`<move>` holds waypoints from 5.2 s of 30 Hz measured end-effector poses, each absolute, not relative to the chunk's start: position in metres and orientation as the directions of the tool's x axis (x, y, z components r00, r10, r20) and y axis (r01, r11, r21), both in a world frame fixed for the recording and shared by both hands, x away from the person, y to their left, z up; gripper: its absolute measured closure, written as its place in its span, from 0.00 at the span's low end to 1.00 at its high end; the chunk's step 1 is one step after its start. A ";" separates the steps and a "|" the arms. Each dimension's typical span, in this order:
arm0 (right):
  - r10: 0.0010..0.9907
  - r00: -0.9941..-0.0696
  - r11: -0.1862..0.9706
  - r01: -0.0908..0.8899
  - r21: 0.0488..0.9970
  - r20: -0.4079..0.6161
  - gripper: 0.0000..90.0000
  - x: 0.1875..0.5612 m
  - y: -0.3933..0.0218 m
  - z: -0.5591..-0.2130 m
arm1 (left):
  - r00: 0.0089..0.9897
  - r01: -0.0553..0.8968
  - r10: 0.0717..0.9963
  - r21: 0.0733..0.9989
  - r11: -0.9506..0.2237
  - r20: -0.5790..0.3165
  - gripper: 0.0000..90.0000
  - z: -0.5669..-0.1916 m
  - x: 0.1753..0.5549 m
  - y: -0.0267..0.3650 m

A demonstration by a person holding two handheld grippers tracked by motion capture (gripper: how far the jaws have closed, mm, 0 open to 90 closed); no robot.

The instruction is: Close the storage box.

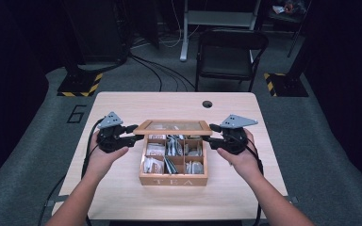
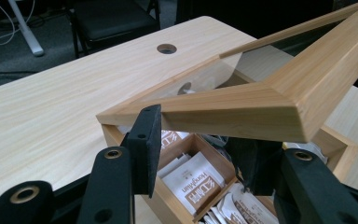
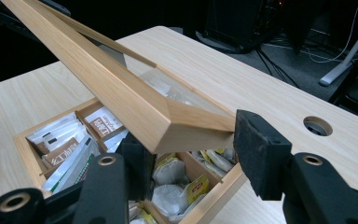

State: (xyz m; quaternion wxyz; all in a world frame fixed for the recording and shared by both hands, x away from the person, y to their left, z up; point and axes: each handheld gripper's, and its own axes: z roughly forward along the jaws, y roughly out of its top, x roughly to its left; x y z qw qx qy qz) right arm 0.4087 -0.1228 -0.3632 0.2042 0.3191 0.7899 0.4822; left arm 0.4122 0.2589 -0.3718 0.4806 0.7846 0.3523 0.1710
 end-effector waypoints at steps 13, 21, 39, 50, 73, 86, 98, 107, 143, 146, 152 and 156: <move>0.699 -0.713 0.305 0.369 0.878 0.057 0.53 0.390 -0.129 -0.385 | 0.692 0.420 0.715 0.860 -0.289 -0.098 0.61 -0.390 0.396 0.260; 0.692 -0.715 0.293 0.406 0.865 0.101 0.56 0.379 -0.131 -0.389 | 0.689 0.431 0.717 0.854 -0.290 -0.104 0.61 -0.400 0.389 0.260; 0.674 -0.711 0.275 0.494 0.825 0.201 0.60 0.372 -0.129 -0.400 | 0.690 0.443 0.714 0.850 -0.285 -0.120 0.64 -0.415 0.380 0.259; 0.677 -0.713 0.294 0.489 0.822 0.182 0.62 0.367 -0.128 -0.409 | 0.711 0.448 0.688 0.848 -0.284 -0.145 0.61 -0.415 0.361 0.257; 0.670 -0.728 0.306 0.446 0.841 0.143 0.59 0.351 -0.126 -0.438 | 0.724 0.451 0.676 0.836 -0.312 -0.139 0.62 -0.440 0.348 0.256; 0.665 -0.733 0.336 0.463 0.820 0.141 0.59 0.346 -0.127 -0.451 | 0.725 0.463 0.675 0.823 -0.330 -0.137 0.61 -0.454 0.339 0.257; 0.662 -0.734 0.350 0.480 0.805 0.150 0.59 0.340 -0.130 -0.460 | 0.719 0.489 0.677 0.806 -0.334 -0.155 0.61 -0.460 0.332 0.261; 0.658 -0.732 0.308 0.475 0.824 0.175 0.59 0.336 -0.137 -0.455 | 0.709 0.478 0.687 0.824 -0.304 -0.158 0.60 -0.455 0.329 0.271; 0.831 -0.544 0.248 0.549 0.798 0.117 0.48 0.379 -0.192 -0.493 | 0.557 0.545 0.818 0.806 -0.231 -0.142 0.46 -0.488 0.365 0.319; 0.830 -0.544 0.250 0.565 0.786 0.126 0.47 0.383 -0.191 -0.497 | 0.554 0.548 0.820 0.805 -0.228 -0.144 0.45 -0.493 0.367 0.319; 0.821 -0.556 0.268 0.576 0.772 0.130 0.45 0.385 -0.188 -0.501 | 0.534 0.576 0.832 0.785 -0.228 -0.150 0.44 -0.500 0.371 0.320; 0.816 -0.564 0.281 0.576 0.767 0.124 0.45 0.384 -0.185 -0.501 | 0.539 0.579 0.831 0.776 -0.250 -0.135 0.43 -0.503 0.373 0.319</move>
